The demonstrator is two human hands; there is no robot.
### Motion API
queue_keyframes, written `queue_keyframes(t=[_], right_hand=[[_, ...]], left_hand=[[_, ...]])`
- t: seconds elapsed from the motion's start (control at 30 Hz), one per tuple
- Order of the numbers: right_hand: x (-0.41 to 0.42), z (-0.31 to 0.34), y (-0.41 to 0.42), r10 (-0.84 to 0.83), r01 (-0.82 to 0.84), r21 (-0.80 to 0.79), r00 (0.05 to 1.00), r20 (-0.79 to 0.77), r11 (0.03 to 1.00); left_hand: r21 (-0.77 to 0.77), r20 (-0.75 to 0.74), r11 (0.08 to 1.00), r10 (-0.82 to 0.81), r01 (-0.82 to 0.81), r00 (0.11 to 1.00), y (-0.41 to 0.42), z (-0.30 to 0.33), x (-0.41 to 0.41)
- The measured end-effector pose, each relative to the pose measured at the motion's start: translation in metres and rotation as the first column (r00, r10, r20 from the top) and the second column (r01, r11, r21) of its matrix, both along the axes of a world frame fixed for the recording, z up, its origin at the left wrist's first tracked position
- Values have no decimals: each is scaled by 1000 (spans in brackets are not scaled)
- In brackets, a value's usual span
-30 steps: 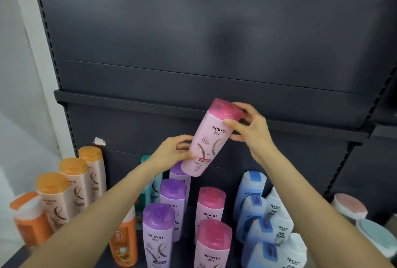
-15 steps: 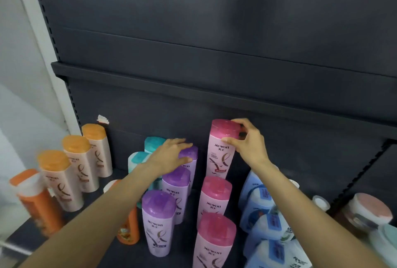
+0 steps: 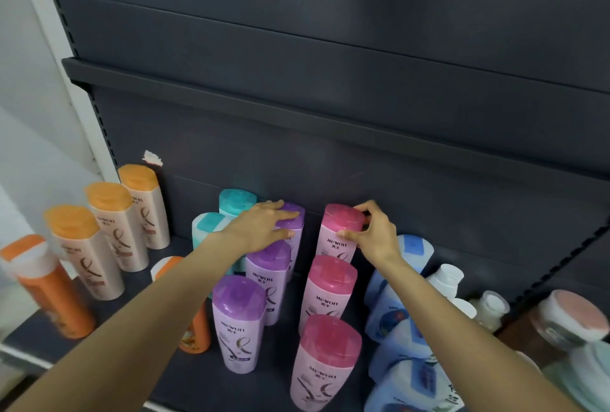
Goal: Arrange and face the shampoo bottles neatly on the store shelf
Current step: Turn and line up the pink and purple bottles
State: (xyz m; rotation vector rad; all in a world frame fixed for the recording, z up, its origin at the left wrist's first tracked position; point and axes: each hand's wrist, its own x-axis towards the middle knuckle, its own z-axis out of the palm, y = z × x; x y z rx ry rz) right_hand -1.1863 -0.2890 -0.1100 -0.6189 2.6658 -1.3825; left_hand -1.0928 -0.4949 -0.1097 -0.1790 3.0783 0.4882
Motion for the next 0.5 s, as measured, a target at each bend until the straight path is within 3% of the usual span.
queue_keyframes(t=[0.33,0.5], right_hand=[[-3,-21,2,-6,0,58,996,91,998],[-6,-17,2,35,-41,114,998,55,993]], left_hand=[[-36,35,999,-26,27,999,2,4,-1],[-25,24,999,-22,23,999,3,4,0]])
